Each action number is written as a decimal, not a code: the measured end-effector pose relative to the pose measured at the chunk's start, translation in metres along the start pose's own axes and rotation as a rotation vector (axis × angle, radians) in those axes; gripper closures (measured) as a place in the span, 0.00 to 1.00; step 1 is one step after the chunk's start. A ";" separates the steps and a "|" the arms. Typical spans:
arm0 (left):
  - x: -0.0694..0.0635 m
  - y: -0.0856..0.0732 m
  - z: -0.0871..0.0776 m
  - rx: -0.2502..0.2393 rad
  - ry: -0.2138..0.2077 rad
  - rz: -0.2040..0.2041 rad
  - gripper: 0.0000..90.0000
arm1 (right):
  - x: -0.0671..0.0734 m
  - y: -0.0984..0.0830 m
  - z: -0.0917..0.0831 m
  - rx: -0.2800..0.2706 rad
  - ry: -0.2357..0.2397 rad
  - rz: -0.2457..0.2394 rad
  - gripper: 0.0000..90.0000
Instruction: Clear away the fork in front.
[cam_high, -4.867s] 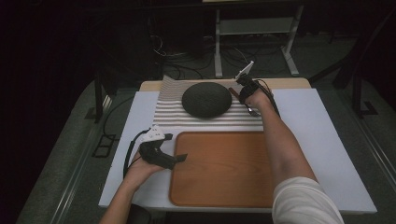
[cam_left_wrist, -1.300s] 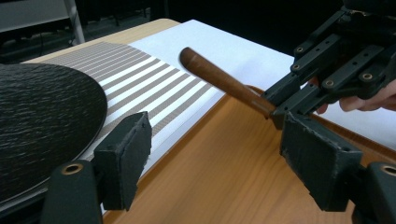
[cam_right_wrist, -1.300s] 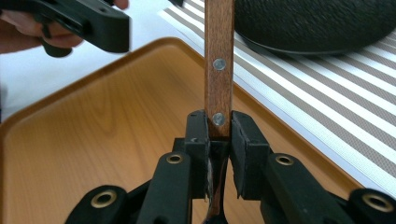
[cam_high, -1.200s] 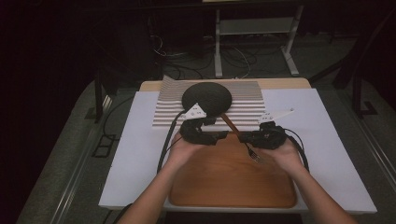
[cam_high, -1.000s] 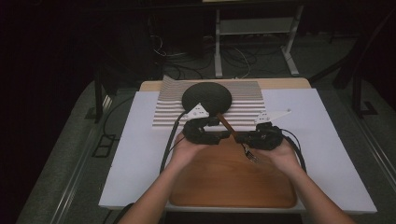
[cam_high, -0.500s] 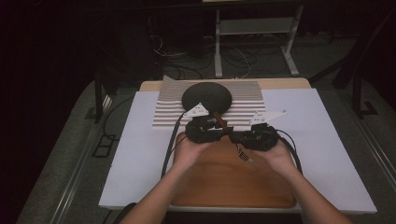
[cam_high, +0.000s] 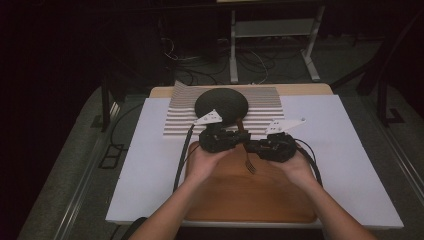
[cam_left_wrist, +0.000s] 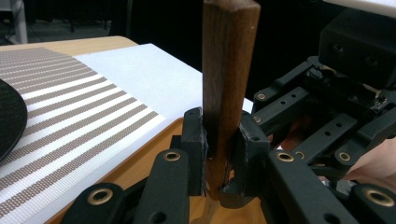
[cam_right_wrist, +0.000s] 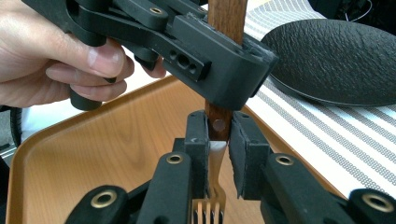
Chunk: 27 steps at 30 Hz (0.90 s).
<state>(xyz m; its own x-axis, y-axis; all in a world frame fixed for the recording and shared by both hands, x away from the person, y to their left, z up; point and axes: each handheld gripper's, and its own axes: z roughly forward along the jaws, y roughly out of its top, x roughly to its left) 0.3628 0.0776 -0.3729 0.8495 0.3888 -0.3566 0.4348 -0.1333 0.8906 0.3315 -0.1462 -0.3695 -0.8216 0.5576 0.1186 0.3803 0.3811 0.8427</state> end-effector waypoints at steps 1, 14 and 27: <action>0.000 0.000 0.000 -0.001 -0.003 -0.001 0.85 | 0.000 0.000 0.000 -0.002 0.002 0.000 0.85; 0.006 0.004 -0.009 0.029 -0.008 0.021 0.90 | -0.003 -0.004 0.001 -0.003 -0.002 0.000 0.58; 0.019 0.010 -0.031 0.043 -0.028 0.060 0.90 | -0.036 -0.030 -0.014 -0.032 -0.105 0.120 0.21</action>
<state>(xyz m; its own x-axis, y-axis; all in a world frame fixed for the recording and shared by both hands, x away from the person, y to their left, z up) 0.3744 0.1122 -0.3621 0.8824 0.3532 -0.3109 0.3945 -0.1951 0.8979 0.3435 -0.1877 -0.3914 -0.7217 0.6722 0.1653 0.4581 0.2847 0.8421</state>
